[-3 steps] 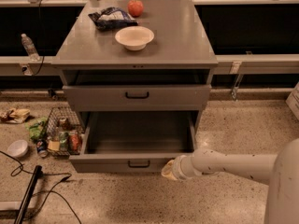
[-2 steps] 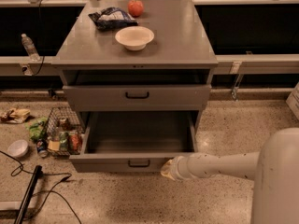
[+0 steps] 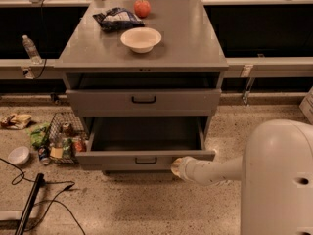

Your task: Close middle drawer

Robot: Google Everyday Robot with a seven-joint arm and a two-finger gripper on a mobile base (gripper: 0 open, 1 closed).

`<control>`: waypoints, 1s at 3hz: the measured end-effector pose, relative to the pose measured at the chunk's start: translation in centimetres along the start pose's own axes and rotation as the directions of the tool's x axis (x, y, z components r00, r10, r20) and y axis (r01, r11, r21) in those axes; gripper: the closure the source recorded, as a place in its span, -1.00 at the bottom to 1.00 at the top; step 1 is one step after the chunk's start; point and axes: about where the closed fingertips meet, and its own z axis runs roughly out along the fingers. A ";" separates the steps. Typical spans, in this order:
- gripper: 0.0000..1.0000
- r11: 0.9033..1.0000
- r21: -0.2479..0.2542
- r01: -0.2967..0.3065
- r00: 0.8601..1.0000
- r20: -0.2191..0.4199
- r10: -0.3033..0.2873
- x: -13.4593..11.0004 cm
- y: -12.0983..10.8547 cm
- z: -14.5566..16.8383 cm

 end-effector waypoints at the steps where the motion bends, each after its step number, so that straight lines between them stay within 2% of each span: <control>1: 1.00 0.996 0.088 0.019 1.000 -0.021 -0.017 1.0 -2.7 0.1; 2: 1.00 0.990 0.136 0.024 1.000 -0.022 -0.021 1.7 -4.6 0.4; 3: 1.00 0.989 0.149 -0.009 1.000 0.024 0.006 2.5 -5.9 1.5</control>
Offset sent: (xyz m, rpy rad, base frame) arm 0.0674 -0.0403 0.0193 -0.0272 -0.1882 -0.0852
